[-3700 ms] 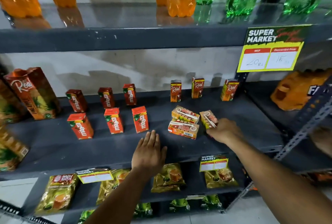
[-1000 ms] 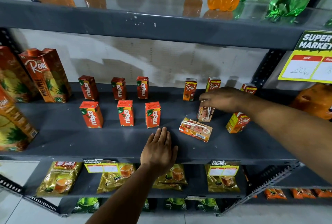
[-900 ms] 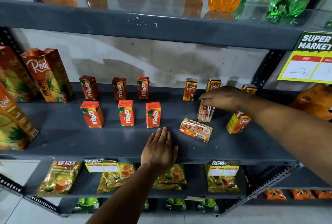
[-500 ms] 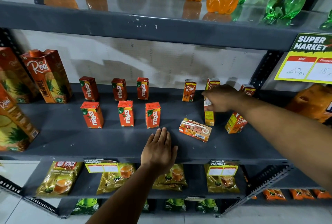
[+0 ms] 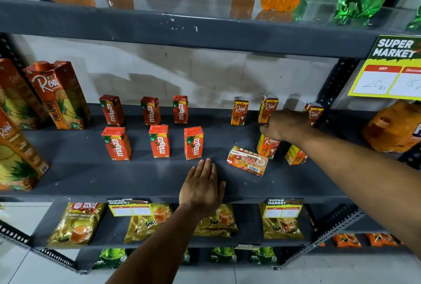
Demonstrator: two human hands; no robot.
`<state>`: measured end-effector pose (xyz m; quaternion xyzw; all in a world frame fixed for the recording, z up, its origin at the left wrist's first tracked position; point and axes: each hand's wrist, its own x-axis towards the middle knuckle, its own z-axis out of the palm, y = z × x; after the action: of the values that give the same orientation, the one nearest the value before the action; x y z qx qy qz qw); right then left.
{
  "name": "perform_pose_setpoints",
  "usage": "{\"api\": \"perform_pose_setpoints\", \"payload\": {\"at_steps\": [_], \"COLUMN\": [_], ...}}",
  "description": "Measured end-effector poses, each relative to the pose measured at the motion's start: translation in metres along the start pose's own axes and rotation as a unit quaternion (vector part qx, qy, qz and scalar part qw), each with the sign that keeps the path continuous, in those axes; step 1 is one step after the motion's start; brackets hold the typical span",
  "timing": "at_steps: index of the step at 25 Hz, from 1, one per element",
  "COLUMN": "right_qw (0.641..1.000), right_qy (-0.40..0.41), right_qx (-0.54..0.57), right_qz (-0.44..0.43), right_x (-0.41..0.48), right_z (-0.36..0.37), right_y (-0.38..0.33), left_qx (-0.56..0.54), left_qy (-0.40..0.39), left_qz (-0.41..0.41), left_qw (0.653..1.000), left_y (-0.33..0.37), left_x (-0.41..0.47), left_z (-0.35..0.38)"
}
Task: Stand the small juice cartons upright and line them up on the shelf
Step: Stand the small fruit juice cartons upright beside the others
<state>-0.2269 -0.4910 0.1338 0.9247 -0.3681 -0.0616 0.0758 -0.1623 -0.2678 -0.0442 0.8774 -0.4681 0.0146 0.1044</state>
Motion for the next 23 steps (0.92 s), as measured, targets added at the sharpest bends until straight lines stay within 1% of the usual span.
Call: {"api": "perform_pose_setpoints", "payload": {"at_steps": [4,5,6,8,9,10,11,13,14,16,18,19,23], "right_qw": [1.0,1.0,0.999,0.983,0.974,0.972,0.976,0.988,0.991,0.994,0.995,0.995,0.99], "right_qy": [-0.019,-0.012,0.023,0.134,0.154,0.133,0.085,-0.011,-0.027,-0.021,0.005,0.004,-0.083], "right_qx": [0.004,0.0,-0.01,-0.021,-0.007,0.008,0.012,-0.031,-0.052,-0.059,-0.036,-0.016,0.096], "right_qz": [-0.015,-0.019,-0.035,-0.12,-0.167,-0.196,-0.198,-0.149,-0.123,-0.093,-0.093,-0.096,-0.069], "right_x": [-0.005,-0.007,-0.01,-0.017,-0.023,-0.03,-0.038,-0.051,-0.055,-0.062,-0.067,-0.069,-0.092], "right_z": [0.0,-0.002,-0.003,0.001,0.004,0.01,0.018,0.039,0.049,0.065,0.074,0.077,0.083], "right_y": [-0.001,-0.001,-0.001,-0.005,-0.011,-0.018,-0.026,-0.037,-0.038,-0.033,-0.023,-0.017,0.015], "left_qx": [0.005,0.006,0.005,0.002,0.001,0.001,0.002,0.001,0.001,0.002,0.003,0.003,0.004], "left_qy": [-0.002,-0.002,-0.004,-0.004,-0.003,-0.003,-0.002,-0.002,-0.003,-0.005,-0.004,-0.003,-0.004], "left_qz": [-0.002,-0.002,-0.002,-0.002,-0.002,-0.002,-0.002,-0.002,-0.001,0.002,0.0,0.0,-0.003], "left_qw": [1.0,1.0,1.0,1.0,1.0,1.0,1.0,1.0,1.0,1.0,1.0,1.0,1.0], "left_y": [0.0,0.0,0.0,0.0,0.0,0.001,0.001,0.001,0.001,0.0,0.001,0.001,0.001], "left_x": [0.0,0.0,0.0,0.0,0.0,-0.001,-0.001,-0.002,-0.002,-0.002,-0.002,-0.002,-0.002], "left_z": [0.0,0.0,0.0,-0.001,-0.001,-0.002,-0.002,-0.003,-0.003,-0.004,-0.004,-0.004,-0.002]}}
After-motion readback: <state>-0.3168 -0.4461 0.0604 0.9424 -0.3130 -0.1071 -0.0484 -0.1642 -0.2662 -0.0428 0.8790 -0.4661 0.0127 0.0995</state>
